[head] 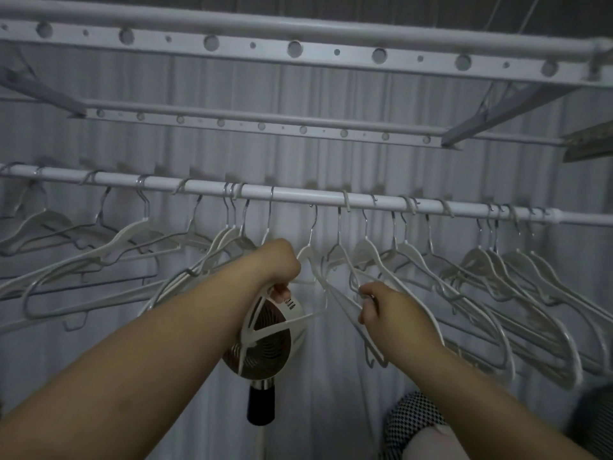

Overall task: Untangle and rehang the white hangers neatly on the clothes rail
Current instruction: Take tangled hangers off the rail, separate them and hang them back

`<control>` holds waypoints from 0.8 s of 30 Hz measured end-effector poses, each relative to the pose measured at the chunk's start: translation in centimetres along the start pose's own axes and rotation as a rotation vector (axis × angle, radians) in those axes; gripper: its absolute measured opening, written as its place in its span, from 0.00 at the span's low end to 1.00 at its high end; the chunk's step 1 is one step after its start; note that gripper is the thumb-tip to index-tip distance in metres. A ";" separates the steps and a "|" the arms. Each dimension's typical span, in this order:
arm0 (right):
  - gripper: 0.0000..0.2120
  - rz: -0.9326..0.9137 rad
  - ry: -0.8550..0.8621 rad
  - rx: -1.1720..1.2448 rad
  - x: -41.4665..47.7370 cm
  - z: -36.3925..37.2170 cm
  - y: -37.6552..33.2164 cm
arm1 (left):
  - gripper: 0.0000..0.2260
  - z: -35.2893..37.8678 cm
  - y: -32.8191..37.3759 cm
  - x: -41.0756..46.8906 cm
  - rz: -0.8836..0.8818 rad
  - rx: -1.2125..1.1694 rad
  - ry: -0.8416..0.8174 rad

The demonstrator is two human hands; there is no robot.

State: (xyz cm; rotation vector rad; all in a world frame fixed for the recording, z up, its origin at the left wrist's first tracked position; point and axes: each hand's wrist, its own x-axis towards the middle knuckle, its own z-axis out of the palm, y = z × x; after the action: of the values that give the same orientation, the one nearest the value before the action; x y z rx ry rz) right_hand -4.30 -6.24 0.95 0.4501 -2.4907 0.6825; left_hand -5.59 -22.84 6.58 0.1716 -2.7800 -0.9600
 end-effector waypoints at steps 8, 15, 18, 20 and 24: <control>0.17 -0.028 0.022 -0.034 0.6 0.9 0.3 | 0.10 0.0 0.4 1.6 -0.010 0.054 -0.024; 0.17 -0.039 0.007 -0.024 0.7 1.4 0.4 | 0.08 -0.5 2.1 1.9 0.001 0.092 0.005; 0.18 -0.027 0.009 0.003 0.9 1.8 0.6 | 0.09 -0.6 2.4 1.6 0.022 0.082 0.028; 0.18 -0.019 0.004 0.029 1.1 2.0 0.7 | 0.08 -0.6 2.4 1.1 0.044 0.098 0.061; 0.18 -0.028 0.003 0.049 1.0 2.0 0.6 | 0.09 -0.3 1.3 0.1 0.072 0.161 0.119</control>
State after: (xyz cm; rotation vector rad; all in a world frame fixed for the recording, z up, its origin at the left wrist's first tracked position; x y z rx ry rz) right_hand -6.20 -7.02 -0.20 0.5006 -2.4643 0.7341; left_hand -5.69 -22.06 7.60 0.1461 -2.7320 -0.6861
